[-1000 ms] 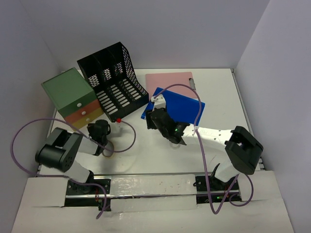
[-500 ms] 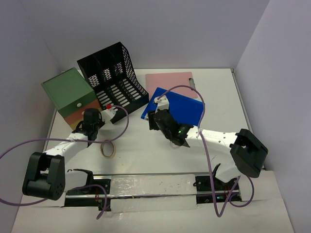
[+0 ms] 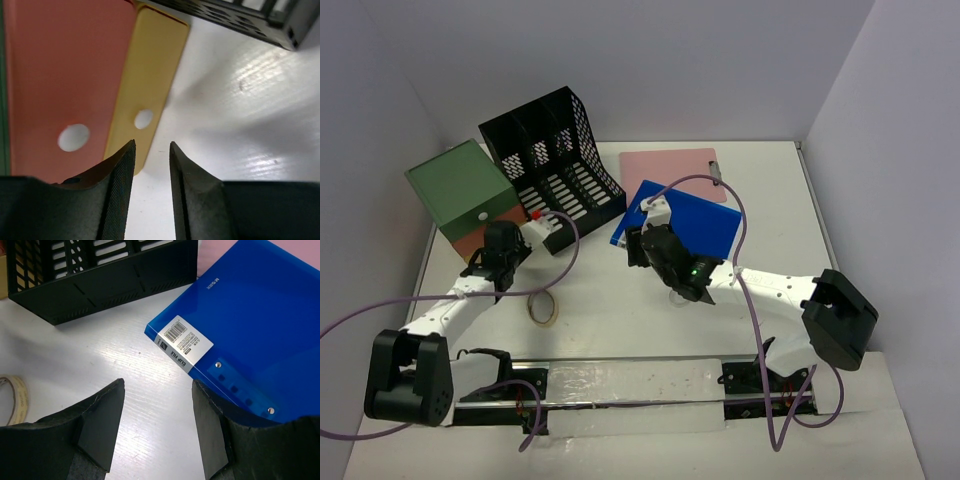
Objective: Organize the desk
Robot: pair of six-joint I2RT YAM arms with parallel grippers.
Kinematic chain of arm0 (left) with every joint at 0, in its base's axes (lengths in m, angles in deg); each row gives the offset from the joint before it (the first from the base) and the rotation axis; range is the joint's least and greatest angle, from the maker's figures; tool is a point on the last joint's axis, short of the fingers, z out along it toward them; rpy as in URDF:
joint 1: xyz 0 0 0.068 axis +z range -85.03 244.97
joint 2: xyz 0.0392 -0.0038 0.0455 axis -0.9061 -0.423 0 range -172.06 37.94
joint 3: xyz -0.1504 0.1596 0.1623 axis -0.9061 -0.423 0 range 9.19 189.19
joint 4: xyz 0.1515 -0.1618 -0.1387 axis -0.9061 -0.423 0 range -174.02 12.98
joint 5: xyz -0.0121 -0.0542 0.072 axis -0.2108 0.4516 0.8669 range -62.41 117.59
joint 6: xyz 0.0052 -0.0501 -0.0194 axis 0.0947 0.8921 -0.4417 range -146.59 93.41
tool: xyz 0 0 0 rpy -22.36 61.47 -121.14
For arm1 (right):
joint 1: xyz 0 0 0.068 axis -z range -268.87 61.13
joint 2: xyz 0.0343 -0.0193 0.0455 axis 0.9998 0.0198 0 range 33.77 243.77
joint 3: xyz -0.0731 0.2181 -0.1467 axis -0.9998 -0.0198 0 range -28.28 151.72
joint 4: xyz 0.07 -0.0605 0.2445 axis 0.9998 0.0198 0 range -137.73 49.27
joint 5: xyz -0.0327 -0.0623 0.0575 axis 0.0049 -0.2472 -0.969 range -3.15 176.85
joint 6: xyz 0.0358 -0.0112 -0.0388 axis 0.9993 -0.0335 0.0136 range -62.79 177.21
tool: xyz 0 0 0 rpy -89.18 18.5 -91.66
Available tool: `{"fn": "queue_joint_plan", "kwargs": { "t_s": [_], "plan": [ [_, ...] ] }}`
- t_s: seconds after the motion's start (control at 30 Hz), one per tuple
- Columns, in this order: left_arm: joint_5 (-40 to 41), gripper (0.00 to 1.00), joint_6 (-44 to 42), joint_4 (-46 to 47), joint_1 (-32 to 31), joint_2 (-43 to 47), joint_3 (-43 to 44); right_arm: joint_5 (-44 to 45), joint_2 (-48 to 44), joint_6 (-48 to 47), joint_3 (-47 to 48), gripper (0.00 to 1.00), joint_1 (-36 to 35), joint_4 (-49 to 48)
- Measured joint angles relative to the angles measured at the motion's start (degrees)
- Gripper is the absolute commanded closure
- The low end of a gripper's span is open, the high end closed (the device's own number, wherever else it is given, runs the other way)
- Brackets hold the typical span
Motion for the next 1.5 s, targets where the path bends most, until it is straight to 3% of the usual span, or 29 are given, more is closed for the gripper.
{"fn": "queue_joint_plan", "kwargs": {
  "t_s": [0.13, 0.37, 0.47, 0.57, 0.7, 0.83, 1.07, 1.2, 1.5],
  "plan": [
    [1.62, 0.48, -2.24, 3.73, 0.07, -0.92, -2.05, -0.72, 0.05, -0.02, 0.12, 0.37, 0.00, -0.11],
    [3.65, 0.43, -22.02, 9.75, -0.34, -0.38, -8.45, -1.28, 0.07, -0.49, 0.12, 0.37, 0.00, -0.11],
    [3.92, 0.45, -26.23, 10.28, -1.85, -0.30, -8.06, -1.32, 0.21, -0.88, 0.14, 0.37, 0.00, -0.11],
    [2.22, 0.46, -21.15, 6.21, -2.04, -1.59, -3.89, -1.30, 0.52, -0.94, 0.30, 0.37, 0.00, -0.06],
    [-1.82, 0.47, -7.96, 2.00, -0.89, -2.10, 2.85, -1.23, 0.58, -1.16, 0.31, 0.37, 0.02, -0.09],
    [-3.52, 0.47, 0.80, -0.37, -0.74, -2.60, 3.58, -1.25, 1.18, -1.64, 0.59, 0.37, 0.02, 0.00],
    [-3.34, 0.46, 3.51, -2.53, -0.04, -4.09, 2.85, -1.43, 2.02, -2.07, 1.17, 0.37, 0.02, 0.53],
    [-0.29, 0.46, -3.42, -0.59, -0.79, -3.87, 1.49, -1.49, 2.02, -2.96, 1.81, 0.37, 0.02, 2.46],
    [9.26, 0.45, -35.52, 5.90, -7.00, -3.64, -8.67, -1.49, -1.67, -6.48, 1.98, 0.36, 0.02, 3.45]
  ]
}}
